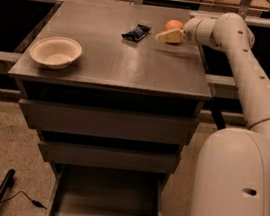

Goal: Place orange into bottom drawer

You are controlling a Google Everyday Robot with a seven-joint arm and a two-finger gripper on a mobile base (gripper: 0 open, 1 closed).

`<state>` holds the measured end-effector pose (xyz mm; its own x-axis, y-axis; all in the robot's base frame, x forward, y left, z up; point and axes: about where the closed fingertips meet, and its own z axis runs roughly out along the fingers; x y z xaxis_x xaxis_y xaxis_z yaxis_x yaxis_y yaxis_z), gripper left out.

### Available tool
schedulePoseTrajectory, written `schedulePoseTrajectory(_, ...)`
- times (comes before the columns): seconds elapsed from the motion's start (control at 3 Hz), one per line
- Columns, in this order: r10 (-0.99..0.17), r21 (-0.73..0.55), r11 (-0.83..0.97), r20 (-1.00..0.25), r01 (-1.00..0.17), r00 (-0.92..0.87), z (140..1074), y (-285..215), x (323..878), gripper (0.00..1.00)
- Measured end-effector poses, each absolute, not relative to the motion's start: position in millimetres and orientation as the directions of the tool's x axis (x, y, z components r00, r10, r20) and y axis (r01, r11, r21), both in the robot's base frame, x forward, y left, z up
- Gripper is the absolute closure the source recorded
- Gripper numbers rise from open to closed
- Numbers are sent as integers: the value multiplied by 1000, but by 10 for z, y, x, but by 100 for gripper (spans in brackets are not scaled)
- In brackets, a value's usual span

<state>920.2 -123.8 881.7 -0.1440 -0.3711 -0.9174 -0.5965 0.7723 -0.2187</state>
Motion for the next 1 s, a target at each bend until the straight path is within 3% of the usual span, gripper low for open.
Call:
schedulePoseTrajectory(0.33,-356,-205,774,-923,-599,-144,8756,-1186,9288,4)
schedulePoseTrajectory(1.0,-333,-174,772,-930,-611,-157,8663,-1126,9353,45)
